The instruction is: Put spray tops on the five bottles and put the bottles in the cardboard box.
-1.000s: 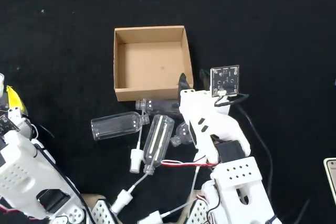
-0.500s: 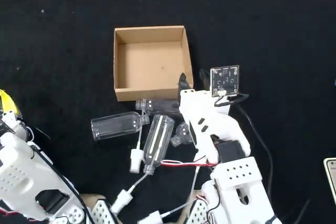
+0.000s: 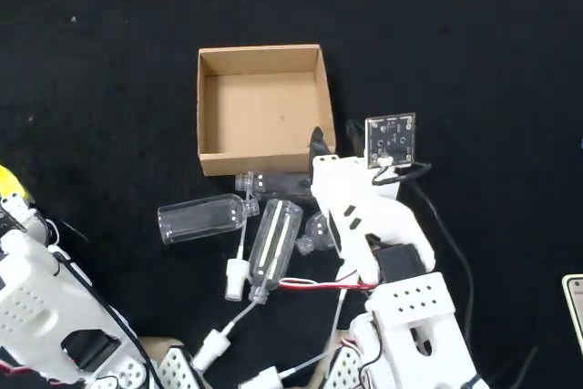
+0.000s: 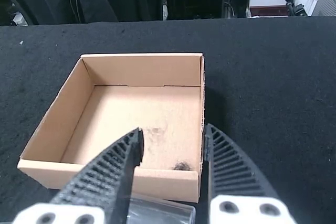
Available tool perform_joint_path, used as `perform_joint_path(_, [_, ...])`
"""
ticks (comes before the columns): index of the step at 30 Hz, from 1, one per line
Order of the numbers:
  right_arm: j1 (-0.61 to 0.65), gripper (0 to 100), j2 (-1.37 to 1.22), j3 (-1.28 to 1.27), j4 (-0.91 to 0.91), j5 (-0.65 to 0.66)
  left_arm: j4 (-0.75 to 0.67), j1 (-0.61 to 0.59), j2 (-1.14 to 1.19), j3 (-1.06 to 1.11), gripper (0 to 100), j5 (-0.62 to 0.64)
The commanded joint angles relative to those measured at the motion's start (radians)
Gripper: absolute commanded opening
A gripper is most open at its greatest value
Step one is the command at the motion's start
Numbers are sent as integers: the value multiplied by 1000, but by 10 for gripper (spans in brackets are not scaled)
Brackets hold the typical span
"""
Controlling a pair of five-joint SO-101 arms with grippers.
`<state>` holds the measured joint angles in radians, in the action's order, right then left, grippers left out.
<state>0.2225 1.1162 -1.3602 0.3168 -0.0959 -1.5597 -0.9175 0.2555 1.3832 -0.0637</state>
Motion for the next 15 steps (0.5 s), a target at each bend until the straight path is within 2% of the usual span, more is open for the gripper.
perform_joint_path(1, [-18, 165, 27, 5, -31, -5, -5, 7, -52, 22, 35, -5])
perform_joint_path(5, [-18, 165, 27, 5, -31, -5, -94, 39, -95, 31, 35, 21])
perform_joint_path(8, [-18, 165, 27, 5, -31, -5, -38, 70, -189, 24, 37, 20])
perform_joint_path(11, [-35, 165, 27, 5, -32, -5, 140, 111, -345, -5, 36, 28])
perform_joint_path(15, [-83, 165, 19, 4, -75, -5, 522, 213, -621, -77, 36, 31])
